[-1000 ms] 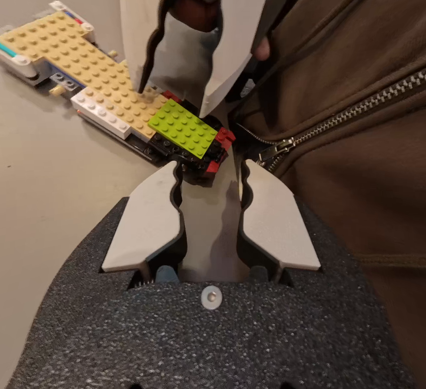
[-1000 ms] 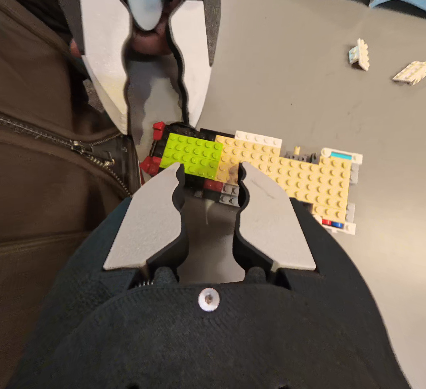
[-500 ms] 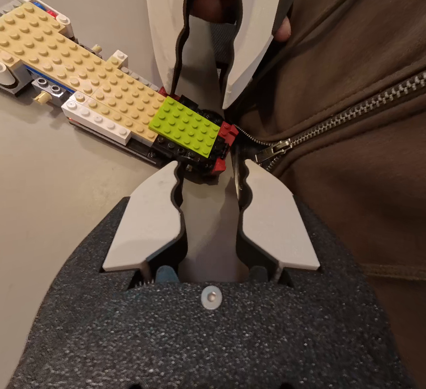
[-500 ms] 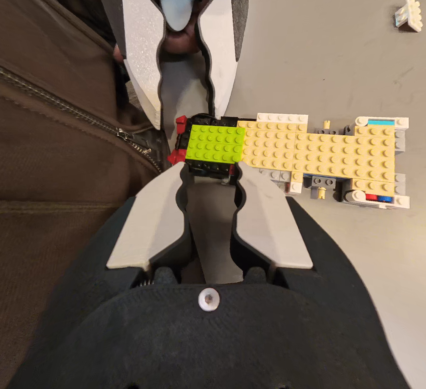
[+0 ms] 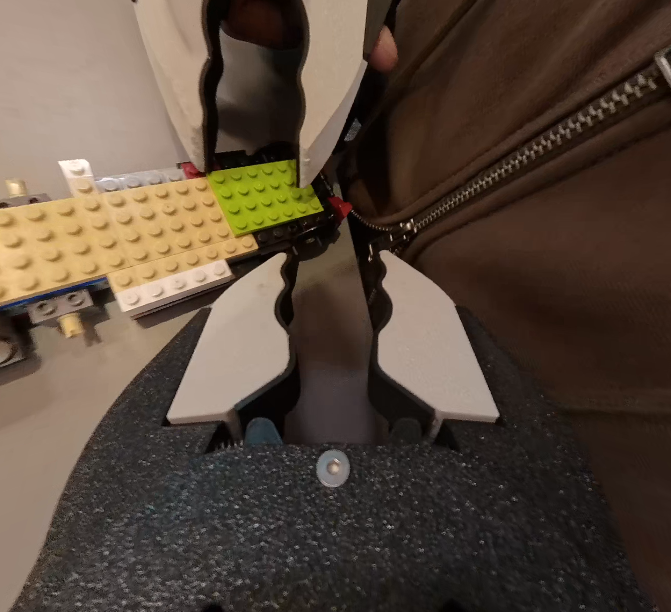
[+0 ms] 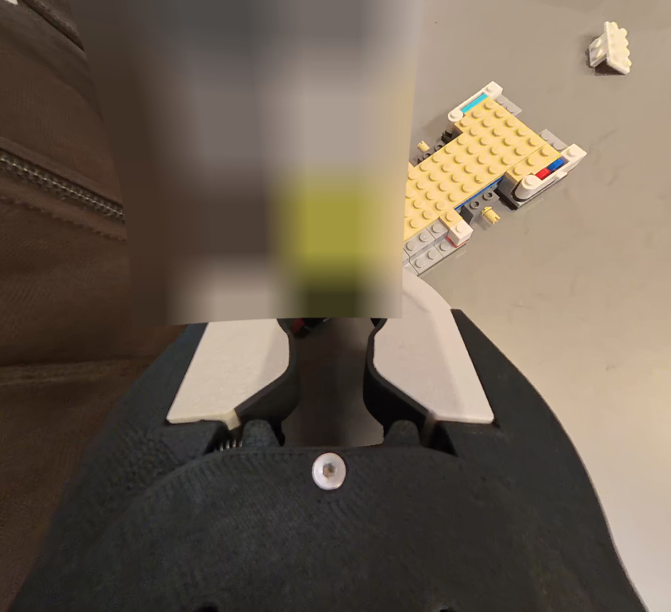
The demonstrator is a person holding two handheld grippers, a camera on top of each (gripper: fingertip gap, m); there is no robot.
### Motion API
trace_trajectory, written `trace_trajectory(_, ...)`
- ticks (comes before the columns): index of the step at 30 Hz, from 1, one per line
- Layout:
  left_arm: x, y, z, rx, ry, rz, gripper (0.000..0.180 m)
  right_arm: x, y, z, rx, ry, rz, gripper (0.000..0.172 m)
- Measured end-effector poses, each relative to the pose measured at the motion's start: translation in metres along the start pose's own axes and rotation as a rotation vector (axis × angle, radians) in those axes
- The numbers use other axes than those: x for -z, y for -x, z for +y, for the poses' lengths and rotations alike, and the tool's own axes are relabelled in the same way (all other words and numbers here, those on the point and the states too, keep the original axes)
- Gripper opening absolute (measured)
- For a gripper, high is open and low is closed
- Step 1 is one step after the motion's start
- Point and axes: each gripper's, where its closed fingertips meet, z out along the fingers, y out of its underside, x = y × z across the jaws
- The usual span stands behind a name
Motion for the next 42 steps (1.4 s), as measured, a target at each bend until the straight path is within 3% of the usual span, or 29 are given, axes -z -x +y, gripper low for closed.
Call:
trace_trajectory(1, 0.006, 0.003, 0.0, -0.015, 0.005, -0.014, 0.042, 0.0, 0.0, 0.0, 0.002, -0.001, -0.007, 0.039)
trace_trajectory(4, 0.024, 0.014, -0.01, -0.097, -0.006, -0.069, 0.048, -0.002, 0.001, -0.002, 0.012, -0.007, -0.022, 0.041)
trace_trajectory(9, 0.029, 0.048, -0.033, -0.349, -0.043, -0.173, 0.082, -0.003, 0.001, -0.004, 0.028, -0.03, -0.025, 0.047)
trace_trajectory(16, 0.009, 0.053, -0.029, -0.627, 0.036, -0.147, 0.086, -0.002, -0.001, -0.006, 0.04, -0.052, -0.004, 0.054)
trace_trajectory(21, 0.004, 0.064, -0.024, -0.671, 0.094, -0.157, 0.083, -0.004, -0.002, -0.009, 0.059, -0.056, -0.003, 0.055)
trace_trajectory(31, -0.002, 0.066, -0.024, -0.727, 0.074, -0.208, 0.086, -0.007, -0.003, -0.005, 0.125, -0.017, 0.026, 0.049)
trace_trajectory(38, -0.007, 0.049, -0.019, -0.808, 0.071, -0.122, 0.081, -0.004, 0.016, 0.0, 0.05, 0.014, -0.165, 0.039)
trace_trajectory(42, -0.008, 0.045, -0.018, -0.824, 0.076, -0.103, 0.08, -0.002, 0.02, 0.001, 0.032, 0.025, -0.224, 0.042)
